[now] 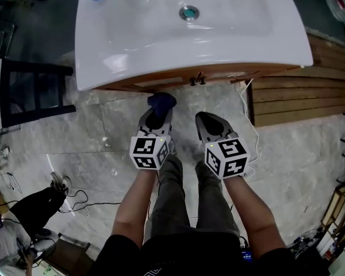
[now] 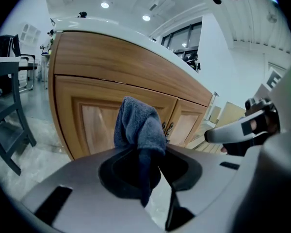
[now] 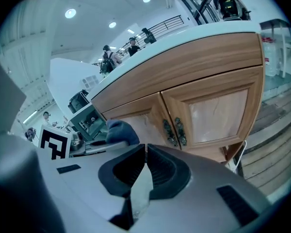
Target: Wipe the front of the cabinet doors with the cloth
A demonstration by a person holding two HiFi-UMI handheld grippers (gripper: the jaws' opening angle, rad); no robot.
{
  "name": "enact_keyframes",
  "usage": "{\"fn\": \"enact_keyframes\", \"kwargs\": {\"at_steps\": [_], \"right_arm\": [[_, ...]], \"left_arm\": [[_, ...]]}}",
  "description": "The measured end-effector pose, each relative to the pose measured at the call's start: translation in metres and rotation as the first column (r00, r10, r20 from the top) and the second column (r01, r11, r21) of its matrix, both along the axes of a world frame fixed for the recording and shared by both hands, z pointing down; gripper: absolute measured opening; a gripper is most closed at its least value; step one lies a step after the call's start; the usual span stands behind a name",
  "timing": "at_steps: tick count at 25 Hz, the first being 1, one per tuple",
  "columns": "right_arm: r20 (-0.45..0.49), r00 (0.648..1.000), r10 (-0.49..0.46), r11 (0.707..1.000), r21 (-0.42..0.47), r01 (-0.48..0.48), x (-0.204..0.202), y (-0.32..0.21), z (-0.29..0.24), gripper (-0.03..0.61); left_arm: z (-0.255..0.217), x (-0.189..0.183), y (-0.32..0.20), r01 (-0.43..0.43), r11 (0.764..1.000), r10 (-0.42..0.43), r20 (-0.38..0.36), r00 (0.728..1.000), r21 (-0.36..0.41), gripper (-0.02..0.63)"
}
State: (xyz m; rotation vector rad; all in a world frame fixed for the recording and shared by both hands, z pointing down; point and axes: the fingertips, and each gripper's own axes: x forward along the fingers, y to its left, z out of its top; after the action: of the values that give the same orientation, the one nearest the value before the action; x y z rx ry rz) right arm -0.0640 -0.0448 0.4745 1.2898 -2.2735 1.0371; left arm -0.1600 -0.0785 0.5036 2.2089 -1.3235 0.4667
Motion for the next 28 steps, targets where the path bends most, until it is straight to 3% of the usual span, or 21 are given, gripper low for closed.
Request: {"fn": "enact_keyframes", "kwargs": {"at_steps": [16, 28], "right_arm": [[-0.019, 0.998, -0.066, 0.997, -0.032, 0.066, -0.091, -0.014, 0.021, 0.041], [-0.006, 0.998, -0.060, 0.997, -0.047, 0.059, -0.120, -0.030, 0.030, 0.041]], "left_arm": [[0.033, -0.114, -0.009, 0.101, 0.995, -0.100, 0.077, 0.992, -0.005, 0.103], [0.046, -0.134, -0.040, 0.083, 0.996, -0.080, 0.089, 0.993, -0.028, 0.103]]}}
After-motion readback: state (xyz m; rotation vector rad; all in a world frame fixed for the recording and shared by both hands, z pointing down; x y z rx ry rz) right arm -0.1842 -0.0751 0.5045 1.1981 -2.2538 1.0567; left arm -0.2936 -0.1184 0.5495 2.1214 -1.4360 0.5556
